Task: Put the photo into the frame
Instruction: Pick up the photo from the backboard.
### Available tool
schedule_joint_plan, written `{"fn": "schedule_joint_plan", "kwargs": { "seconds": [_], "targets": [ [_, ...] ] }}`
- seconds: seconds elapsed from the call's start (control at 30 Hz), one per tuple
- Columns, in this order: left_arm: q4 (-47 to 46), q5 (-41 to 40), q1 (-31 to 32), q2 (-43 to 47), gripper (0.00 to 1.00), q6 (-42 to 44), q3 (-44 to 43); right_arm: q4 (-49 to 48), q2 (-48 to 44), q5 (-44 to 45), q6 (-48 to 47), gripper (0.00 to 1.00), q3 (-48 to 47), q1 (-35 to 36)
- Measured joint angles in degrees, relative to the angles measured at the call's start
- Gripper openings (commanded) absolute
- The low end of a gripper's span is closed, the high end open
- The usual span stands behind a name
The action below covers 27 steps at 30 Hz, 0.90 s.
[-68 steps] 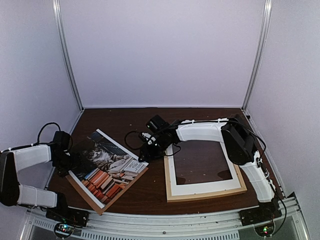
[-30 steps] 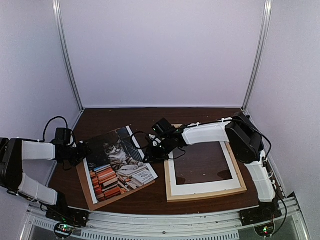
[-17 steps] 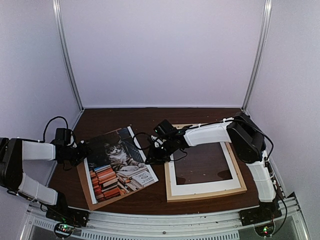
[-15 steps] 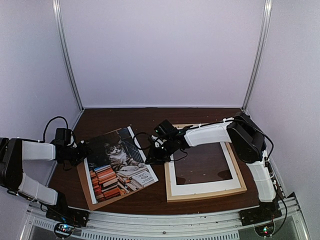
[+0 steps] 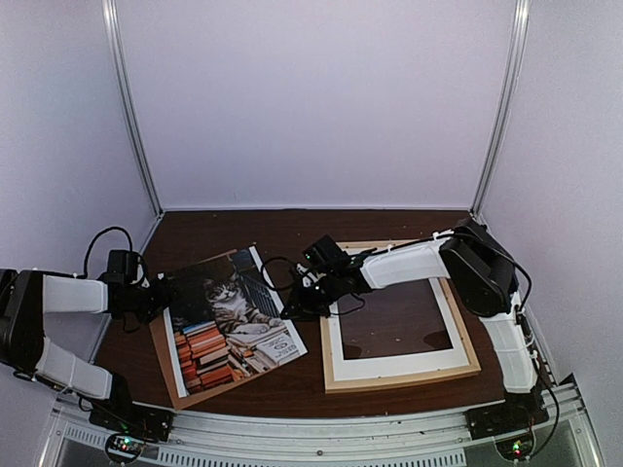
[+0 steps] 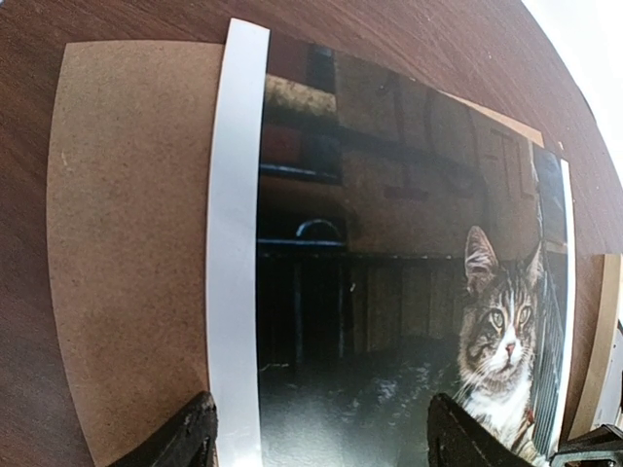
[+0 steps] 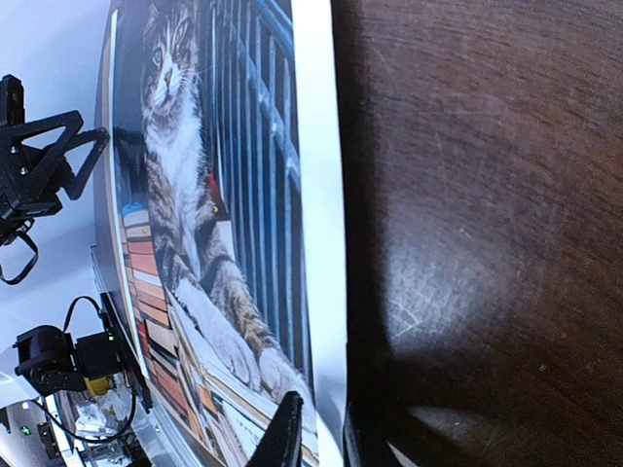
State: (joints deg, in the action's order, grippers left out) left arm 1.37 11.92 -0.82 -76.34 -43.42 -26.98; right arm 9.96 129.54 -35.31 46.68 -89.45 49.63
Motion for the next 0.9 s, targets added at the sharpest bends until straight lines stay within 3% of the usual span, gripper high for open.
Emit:
{"fn": "schedule_joint_plan", "kwargs": {
  "seconds": [0.13,0.3,0.6,0.9],
  "targets": [
    [0.00,0.04,0.00,0.04,0.75,0.00,0.04,-1.07,0.00,-0.79,0.57,0.12,0.09,0.00],
    [0.04,0.37,0.00,0.28,0.76,0.00,0.22,-2.16,0.00,-1.62,1.38,0.00,0.09,0.00],
    [1.68,2.58,0.07,2.03,0.89,0.00,0.48,-1.22,-1.44,-2.08,0.59,0.00,0.09,-0.68],
    [1.03,7.37,0.87,3.69,0.93,-0.24,1.27,0.11,-12.09,-2.01,-1.95,0.00,0.09,-4.02]
  ]
}}
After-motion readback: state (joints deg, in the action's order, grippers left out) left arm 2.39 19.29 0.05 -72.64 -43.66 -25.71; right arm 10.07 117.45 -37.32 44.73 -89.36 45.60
